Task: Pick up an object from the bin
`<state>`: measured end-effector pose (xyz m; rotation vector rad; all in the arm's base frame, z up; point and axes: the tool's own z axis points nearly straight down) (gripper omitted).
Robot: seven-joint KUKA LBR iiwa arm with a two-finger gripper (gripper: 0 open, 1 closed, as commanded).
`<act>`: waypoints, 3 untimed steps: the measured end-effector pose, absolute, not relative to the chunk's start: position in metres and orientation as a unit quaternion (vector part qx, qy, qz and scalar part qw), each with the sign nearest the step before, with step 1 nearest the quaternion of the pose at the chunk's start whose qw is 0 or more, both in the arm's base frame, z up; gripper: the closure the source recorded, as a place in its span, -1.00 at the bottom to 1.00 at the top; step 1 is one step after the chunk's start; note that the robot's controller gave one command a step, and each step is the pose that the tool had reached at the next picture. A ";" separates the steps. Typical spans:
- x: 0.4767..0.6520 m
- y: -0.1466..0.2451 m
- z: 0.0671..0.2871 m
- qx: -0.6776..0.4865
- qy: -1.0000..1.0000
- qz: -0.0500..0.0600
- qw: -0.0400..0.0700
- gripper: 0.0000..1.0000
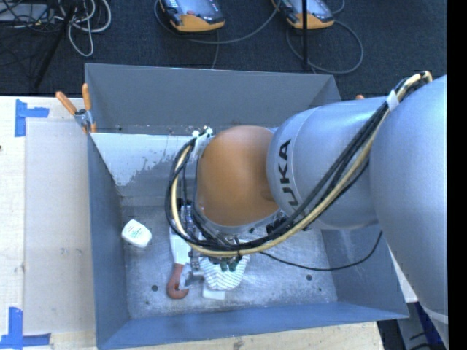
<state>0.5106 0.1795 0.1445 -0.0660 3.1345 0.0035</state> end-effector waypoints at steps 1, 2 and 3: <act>0.493 0.182 0.083 -0.070 0.998 0.000 0.001 -1.00; 0.493 0.183 0.080 -0.078 0.997 0.002 0.000 1.00; 0.492 0.181 0.079 -0.076 0.997 0.000 -0.001 -1.00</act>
Offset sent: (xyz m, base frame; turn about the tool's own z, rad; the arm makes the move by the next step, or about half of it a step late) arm -0.0272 -0.0236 -0.0713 -0.2059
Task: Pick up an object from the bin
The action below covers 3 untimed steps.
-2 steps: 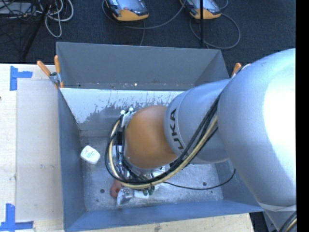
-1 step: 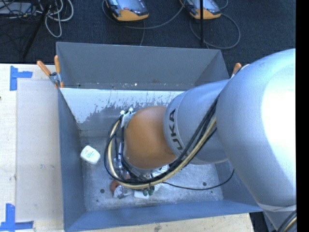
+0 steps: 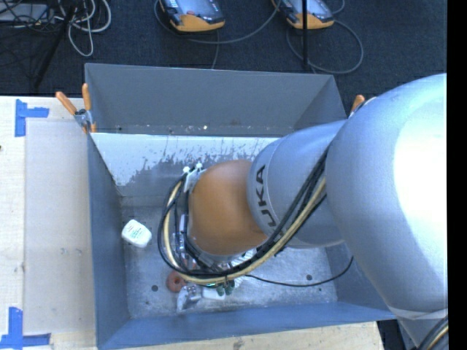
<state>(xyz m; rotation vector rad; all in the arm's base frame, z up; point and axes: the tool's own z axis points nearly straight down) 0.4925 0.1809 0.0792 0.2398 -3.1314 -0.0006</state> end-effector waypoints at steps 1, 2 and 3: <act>0.492 0.181 0.079 0.076 -0.997 -0.001 0.001 1.00; 0.492 0.182 0.079 0.075 -0.997 -0.001 0.001 1.00; 0.493 0.181 0.079 0.074 -0.997 0.000 0.001 -1.00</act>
Offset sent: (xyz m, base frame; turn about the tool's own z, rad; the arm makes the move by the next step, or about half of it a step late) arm 0.0000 0.0000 0.0000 0.0000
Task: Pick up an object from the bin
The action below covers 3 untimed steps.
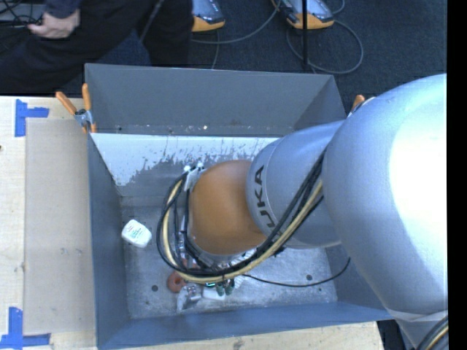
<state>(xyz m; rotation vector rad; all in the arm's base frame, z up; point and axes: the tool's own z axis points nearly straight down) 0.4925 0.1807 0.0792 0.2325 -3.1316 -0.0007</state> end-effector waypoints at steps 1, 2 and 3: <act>0.492 0.181 0.079 0.074 -0.997 -0.001 0.001 1.00; 0.492 0.182 0.079 0.073 -0.997 -0.001 0.001 1.00; 0.492 0.181 0.079 0.072 -0.997 0.000 0.001 -1.00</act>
Offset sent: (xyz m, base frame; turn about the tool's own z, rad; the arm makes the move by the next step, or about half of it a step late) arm 0.0000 0.0000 0.0000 0.0000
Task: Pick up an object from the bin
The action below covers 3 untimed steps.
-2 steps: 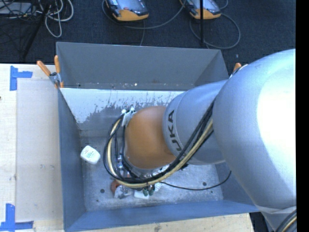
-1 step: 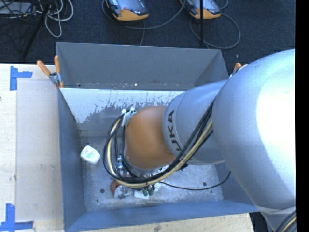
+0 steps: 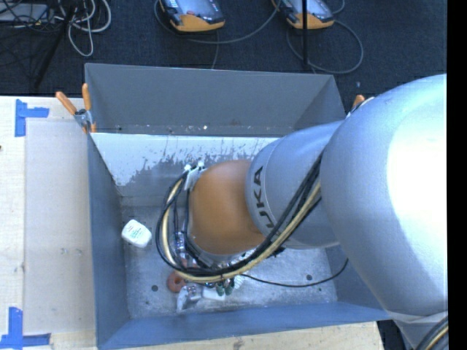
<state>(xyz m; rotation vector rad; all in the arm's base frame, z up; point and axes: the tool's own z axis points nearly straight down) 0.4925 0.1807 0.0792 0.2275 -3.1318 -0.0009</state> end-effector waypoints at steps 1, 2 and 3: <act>0.492 0.181 0.079 0.072 -0.997 -0.001 0.001 1.00; 0.492 0.181 0.079 0.072 -0.997 -0.001 0.001 1.00; 0.494 0.178 0.104 0.074 -0.997 0.000 0.002 1.00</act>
Offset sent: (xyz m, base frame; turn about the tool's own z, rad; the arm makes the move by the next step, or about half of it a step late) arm 0.0000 0.0000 0.0000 0.0000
